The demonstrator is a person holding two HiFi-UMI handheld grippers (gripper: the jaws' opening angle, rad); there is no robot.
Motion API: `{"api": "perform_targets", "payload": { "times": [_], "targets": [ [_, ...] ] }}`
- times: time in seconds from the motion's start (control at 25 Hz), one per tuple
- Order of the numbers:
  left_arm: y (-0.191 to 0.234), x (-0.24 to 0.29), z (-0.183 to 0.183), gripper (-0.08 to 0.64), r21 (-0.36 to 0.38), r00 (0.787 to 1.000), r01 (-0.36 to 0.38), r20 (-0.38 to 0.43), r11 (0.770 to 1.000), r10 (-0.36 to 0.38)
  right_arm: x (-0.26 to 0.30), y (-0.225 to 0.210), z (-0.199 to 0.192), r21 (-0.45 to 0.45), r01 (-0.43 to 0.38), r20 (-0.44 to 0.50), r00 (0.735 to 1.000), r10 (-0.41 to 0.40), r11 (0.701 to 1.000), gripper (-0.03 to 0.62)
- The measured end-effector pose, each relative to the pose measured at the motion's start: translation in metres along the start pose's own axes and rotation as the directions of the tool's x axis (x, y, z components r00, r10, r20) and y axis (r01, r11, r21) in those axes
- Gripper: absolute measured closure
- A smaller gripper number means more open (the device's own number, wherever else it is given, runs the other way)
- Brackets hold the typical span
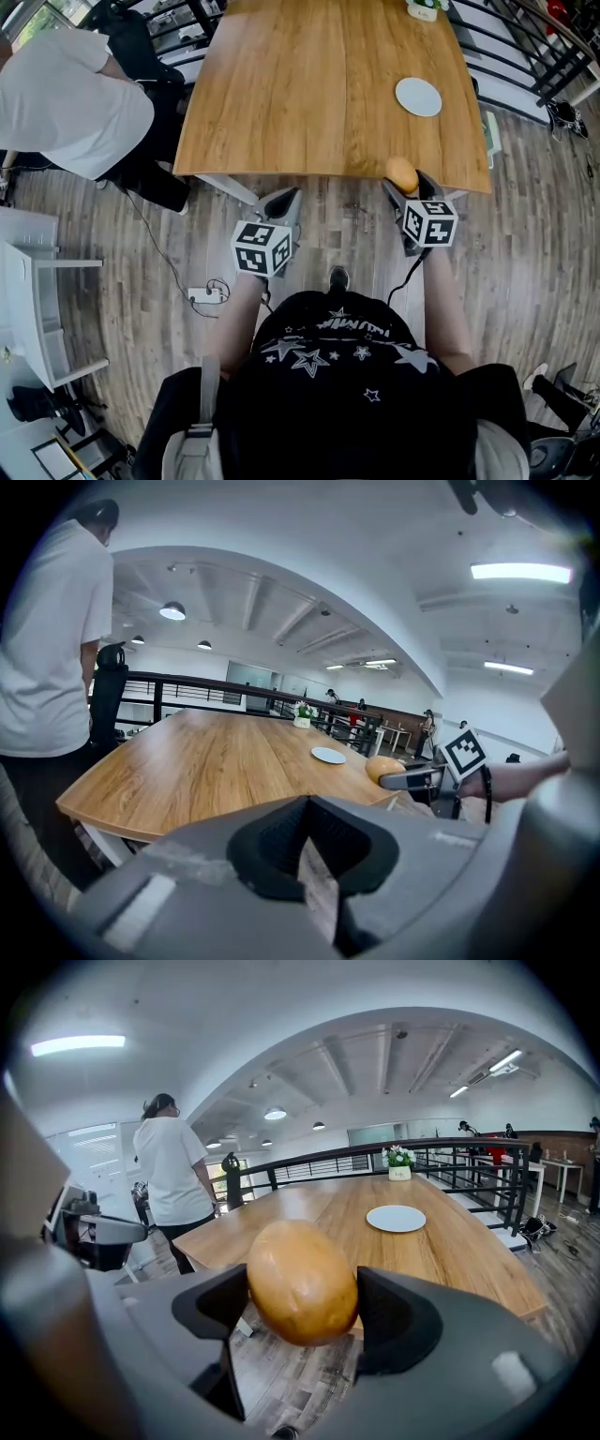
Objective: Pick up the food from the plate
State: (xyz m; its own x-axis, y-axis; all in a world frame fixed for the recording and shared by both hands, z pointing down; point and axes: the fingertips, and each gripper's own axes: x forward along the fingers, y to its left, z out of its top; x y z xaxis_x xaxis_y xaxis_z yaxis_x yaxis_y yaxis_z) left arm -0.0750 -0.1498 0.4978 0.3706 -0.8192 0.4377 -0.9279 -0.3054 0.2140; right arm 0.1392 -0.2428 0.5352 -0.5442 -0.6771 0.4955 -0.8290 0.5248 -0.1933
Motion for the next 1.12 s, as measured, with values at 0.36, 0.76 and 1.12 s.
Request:
{"api": "perform_targets", "payload": {
  "times": [0.36,0.76,1.12],
  "targets": [
    [0.015,-0.044,-0.019,0.558,-0.008,1.0,0.013,-0.003,1.0,-0.013,-0.01,0.046,-0.012,0.022,0.031,0.004,1.0,-0.031,0.999,0.232],
    [0.019,-0.086,-0.034,0.558,-0.003,0.999,0.047,0.002,0.999,-0.047,-0.04,0.082,-0.021,0.005,0.072,0.016,0.997,-0.072,0.997,0.231],
    [0.011,-0.122,-0.048,0.558,0.007,0.997,0.07,0.029,0.997,-0.071,-0.071,0.113,-0.03,-0.02,0.091,0.039,0.995,-0.091,0.996,0.23]
  ]
}}
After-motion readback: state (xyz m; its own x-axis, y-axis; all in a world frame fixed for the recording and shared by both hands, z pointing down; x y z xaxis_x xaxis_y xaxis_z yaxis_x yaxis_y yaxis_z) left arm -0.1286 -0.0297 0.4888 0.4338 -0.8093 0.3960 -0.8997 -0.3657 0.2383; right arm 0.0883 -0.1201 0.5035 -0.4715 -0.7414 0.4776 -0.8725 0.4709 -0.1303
